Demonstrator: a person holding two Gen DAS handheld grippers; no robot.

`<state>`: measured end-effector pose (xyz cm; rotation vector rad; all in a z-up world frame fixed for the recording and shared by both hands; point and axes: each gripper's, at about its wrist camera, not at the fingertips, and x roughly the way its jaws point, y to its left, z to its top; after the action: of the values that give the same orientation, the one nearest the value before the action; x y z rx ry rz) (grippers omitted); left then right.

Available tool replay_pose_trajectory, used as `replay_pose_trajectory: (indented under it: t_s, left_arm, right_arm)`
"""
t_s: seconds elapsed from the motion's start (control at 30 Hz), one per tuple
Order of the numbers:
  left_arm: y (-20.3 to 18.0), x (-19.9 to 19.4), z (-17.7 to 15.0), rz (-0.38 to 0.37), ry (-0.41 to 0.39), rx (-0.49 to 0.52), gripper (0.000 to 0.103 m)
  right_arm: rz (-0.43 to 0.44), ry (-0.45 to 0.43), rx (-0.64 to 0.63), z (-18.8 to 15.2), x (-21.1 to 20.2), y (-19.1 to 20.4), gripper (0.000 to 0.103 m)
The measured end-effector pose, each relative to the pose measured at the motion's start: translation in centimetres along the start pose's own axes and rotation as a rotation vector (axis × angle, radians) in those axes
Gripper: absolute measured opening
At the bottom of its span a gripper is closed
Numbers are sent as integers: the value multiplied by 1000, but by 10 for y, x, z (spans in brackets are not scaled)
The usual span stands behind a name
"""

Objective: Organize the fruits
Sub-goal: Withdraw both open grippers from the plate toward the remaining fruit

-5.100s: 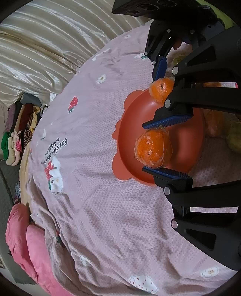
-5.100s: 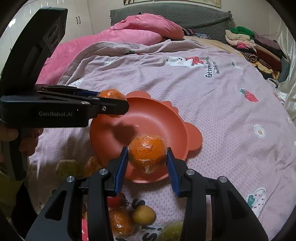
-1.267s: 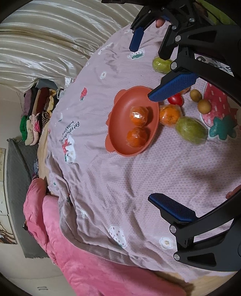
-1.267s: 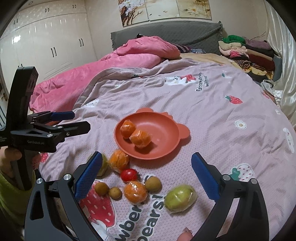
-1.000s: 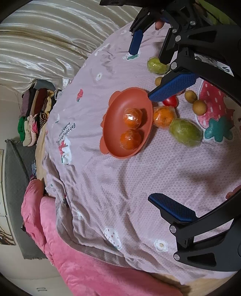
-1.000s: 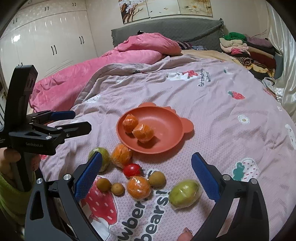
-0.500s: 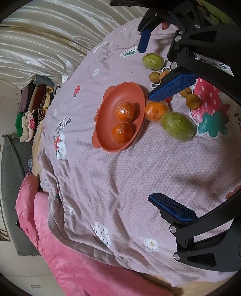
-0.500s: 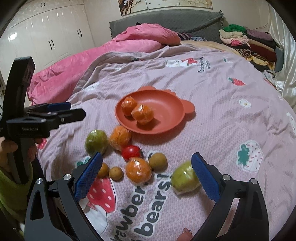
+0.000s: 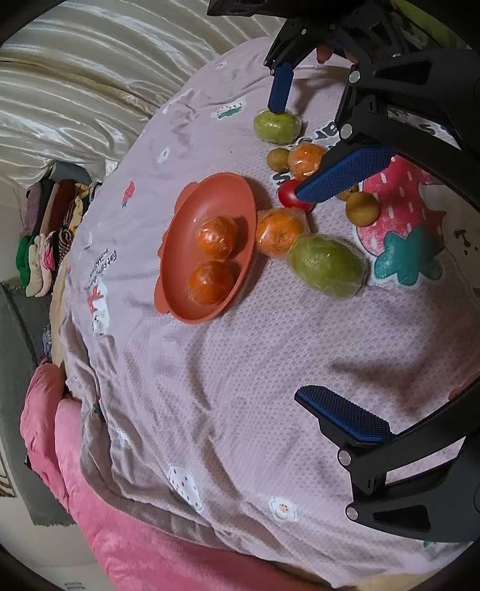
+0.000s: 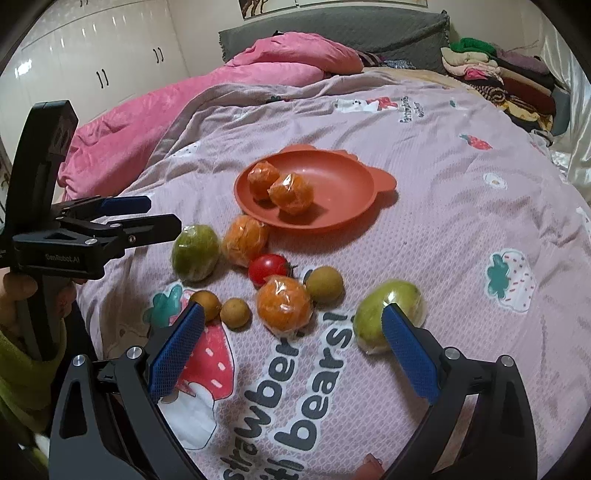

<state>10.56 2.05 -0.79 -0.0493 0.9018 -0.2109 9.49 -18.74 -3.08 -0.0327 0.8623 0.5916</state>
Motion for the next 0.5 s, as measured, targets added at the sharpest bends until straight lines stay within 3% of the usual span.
replay_pose_trajectory:
  t_s: [0.33,0.5]
  left_arm:
    - [-7,6,-4,-18,16,33,93]
    - [-10,12,-6,-36,30,49,84]
  right_arm:
    - [10,11,4,-5,3,5,95]
    - [15,24,1,-6,6,7,78]
